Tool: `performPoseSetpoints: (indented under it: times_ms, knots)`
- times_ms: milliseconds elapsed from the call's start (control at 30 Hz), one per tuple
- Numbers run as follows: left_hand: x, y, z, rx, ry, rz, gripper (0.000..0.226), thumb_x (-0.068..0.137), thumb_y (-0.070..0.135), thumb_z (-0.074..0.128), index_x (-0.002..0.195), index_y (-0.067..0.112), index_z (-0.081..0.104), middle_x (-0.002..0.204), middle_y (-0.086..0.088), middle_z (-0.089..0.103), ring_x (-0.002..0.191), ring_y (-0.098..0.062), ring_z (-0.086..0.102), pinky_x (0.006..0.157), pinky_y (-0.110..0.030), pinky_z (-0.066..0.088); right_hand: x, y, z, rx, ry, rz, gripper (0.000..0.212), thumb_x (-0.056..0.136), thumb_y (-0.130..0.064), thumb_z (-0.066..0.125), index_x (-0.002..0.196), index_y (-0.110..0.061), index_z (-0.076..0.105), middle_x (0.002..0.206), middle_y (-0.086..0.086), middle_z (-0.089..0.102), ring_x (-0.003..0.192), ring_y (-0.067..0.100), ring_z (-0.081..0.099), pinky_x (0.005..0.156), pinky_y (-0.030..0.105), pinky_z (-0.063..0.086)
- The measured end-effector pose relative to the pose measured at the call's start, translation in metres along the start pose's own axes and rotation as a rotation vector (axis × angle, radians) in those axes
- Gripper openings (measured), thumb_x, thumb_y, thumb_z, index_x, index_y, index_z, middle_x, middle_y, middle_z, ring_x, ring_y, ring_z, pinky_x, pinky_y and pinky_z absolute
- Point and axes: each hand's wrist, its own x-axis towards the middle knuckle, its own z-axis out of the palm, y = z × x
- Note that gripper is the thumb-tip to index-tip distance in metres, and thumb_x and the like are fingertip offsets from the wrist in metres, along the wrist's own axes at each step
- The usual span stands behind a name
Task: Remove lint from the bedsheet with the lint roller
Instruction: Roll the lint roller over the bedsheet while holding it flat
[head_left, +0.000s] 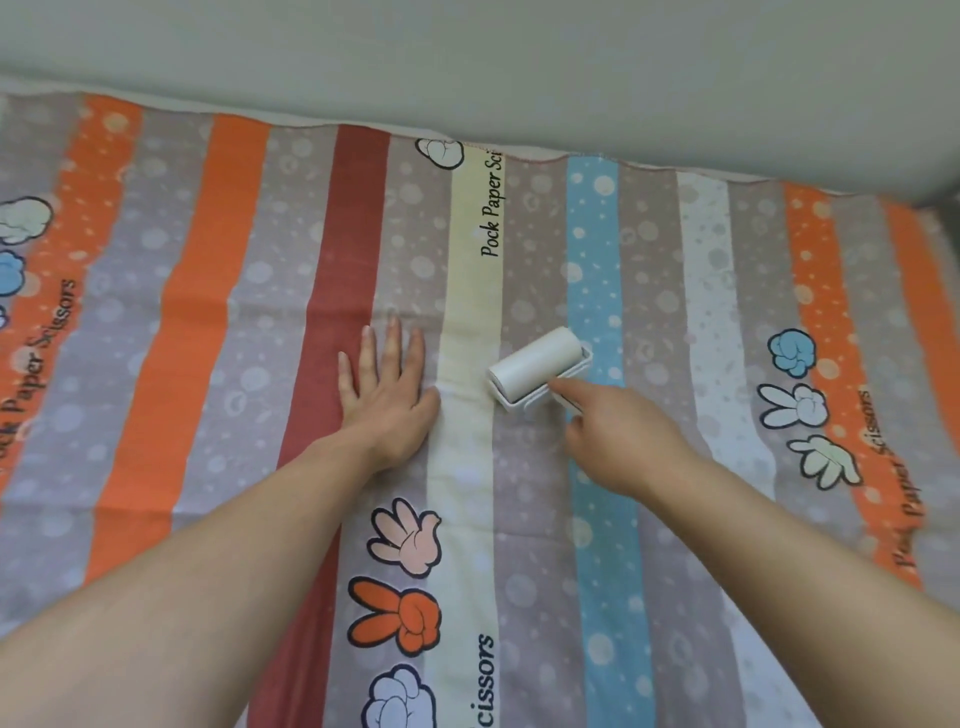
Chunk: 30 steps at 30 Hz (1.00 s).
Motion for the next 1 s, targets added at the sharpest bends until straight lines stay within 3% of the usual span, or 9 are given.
performPoseSetpoints:
  times_ms: [300, 433, 567, 667, 767, 833, 900, 933, 1000]
  knots:
    - [-0.011, 0.002, -0.006, 0.047, 0.055, 0.031, 0.077, 0.102, 0.056, 0.03, 0.161, 0.029, -0.012, 0.164, 0.003, -0.032, 0.148, -0.023, -0.035, 0.119, -0.049, -0.022, -0.076, 0.051, -0.008, -0.119, -0.127, 0.064, 0.056, 0.091, -0.024, 0.04, 0.14, -0.049, 0.038, 0.13, -0.006, 0.059, 0.104, 0.018, 0.057, 0.066, 0.027, 0.042]
    - [-0.023, -0.009, -0.011, 0.1, 0.092, 0.024, 0.081, 0.101, 0.06, 0.034, 0.162, 0.028, -0.008, 0.167, -0.003, -0.025, 0.151, -0.024, -0.029, 0.122, -0.05, -0.016, -0.094, 0.062, -0.035, -0.18, -0.233, 0.075, 0.052, 0.09, -0.029, 0.044, 0.135, -0.053, 0.043, 0.105, -0.008, 0.058, 0.078, 0.01, 0.051, 0.061, 0.025, 0.041]
    - [-0.027, -0.024, -0.017, 0.124, 0.088, -0.016, 0.085, 0.097, 0.069, 0.031, 0.161, 0.031, -0.009, 0.167, -0.002, -0.024, 0.152, -0.026, -0.027, 0.121, -0.057, -0.015, -0.104, 0.068, -0.066, -0.261, -0.322, 0.104, 0.048, 0.087, -0.03, 0.046, 0.127, -0.058, 0.047, 0.087, -0.022, 0.053, 0.066, -0.001, 0.051, 0.053, 0.018, 0.037]
    - [-0.021, -0.031, -0.02, 0.153, 0.127, -0.005, 0.085, 0.097, 0.07, 0.03, 0.161, 0.03, -0.008, 0.168, -0.003, -0.021, 0.152, -0.028, -0.025, 0.119, -0.061, -0.014, -0.102, 0.051, -0.092, -0.271, -0.277, 0.094, 0.047, 0.086, -0.031, 0.048, 0.119, -0.064, 0.05, 0.078, -0.02, 0.057, 0.056, 0.002, 0.056, 0.052, 0.02, 0.045]
    - [-0.012, -0.045, -0.024, 0.128, 0.193, -0.027, 0.082, 0.097, 0.067, 0.029, 0.162, 0.029, -0.005, 0.168, -0.003, -0.019, 0.153, -0.028, -0.024, 0.119, -0.062, -0.015, -0.074, 0.004, -0.093, -0.118, -0.112, 0.059, 0.05, 0.09, -0.025, 0.047, 0.122, -0.064, 0.045, 0.075, -0.015, 0.059, 0.044, 0.004, 0.051, 0.042, 0.019, 0.036]
    - [-0.007, -0.063, -0.025, 0.133, 0.209, -0.034, 0.083, 0.097, 0.069, 0.026, 0.162, 0.029, -0.007, 0.168, -0.001, -0.02, 0.153, -0.026, -0.025, 0.12, -0.06, -0.014, -0.038, -0.035, -0.074, -0.014, 0.033, 0.0, 0.053, 0.093, -0.022, 0.045, 0.135, -0.054, 0.043, 0.098, -0.006, 0.063, 0.058, 0.006, 0.056, 0.05, 0.022, 0.04]
    - [-0.004, -0.078, -0.025, 0.15, 0.212, -0.018, 0.086, 0.095, 0.074, 0.021, 0.162, 0.029, -0.009, 0.168, 0.002, -0.022, 0.152, -0.024, -0.026, 0.121, -0.057, -0.014, 0.002, -0.072, -0.049, 0.067, 0.125, -0.058, 0.055, 0.094, -0.018, 0.043, 0.144, -0.042, 0.04, 0.13, 0.002, 0.06, 0.093, 0.021, 0.063, 0.071, 0.025, 0.045]
    - [-0.003, -0.082, -0.025, 0.142, 0.218, -0.012, 0.088, 0.094, 0.075, 0.021, 0.161, 0.029, -0.01, 0.167, 0.002, -0.023, 0.152, -0.023, -0.027, 0.121, -0.056, -0.015, 0.024, -0.086, -0.036, 0.091, 0.146, -0.07, 0.055, 0.094, -0.017, 0.043, 0.146, -0.038, 0.039, 0.14, 0.002, 0.054, 0.11, 0.026, 0.059, 0.082, 0.028, 0.045]
    - [0.0, -0.085, -0.023, 0.124, 0.216, -0.005, 0.09, 0.094, 0.075, 0.021, 0.161, 0.027, -0.013, 0.167, 0.003, -0.024, 0.152, -0.022, -0.028, 0.121, -0.054, -0.017, 0.064, -0.109, -0.019, 0.133, 0.18, -0.069, 0.056, 0.094, -0.018, 0.042, 0.147, -0.035, 0.038, 0.146, 0.002, 0.049, 0.126, 0.028, 0.05, 0.096, 0.032, 0.043]
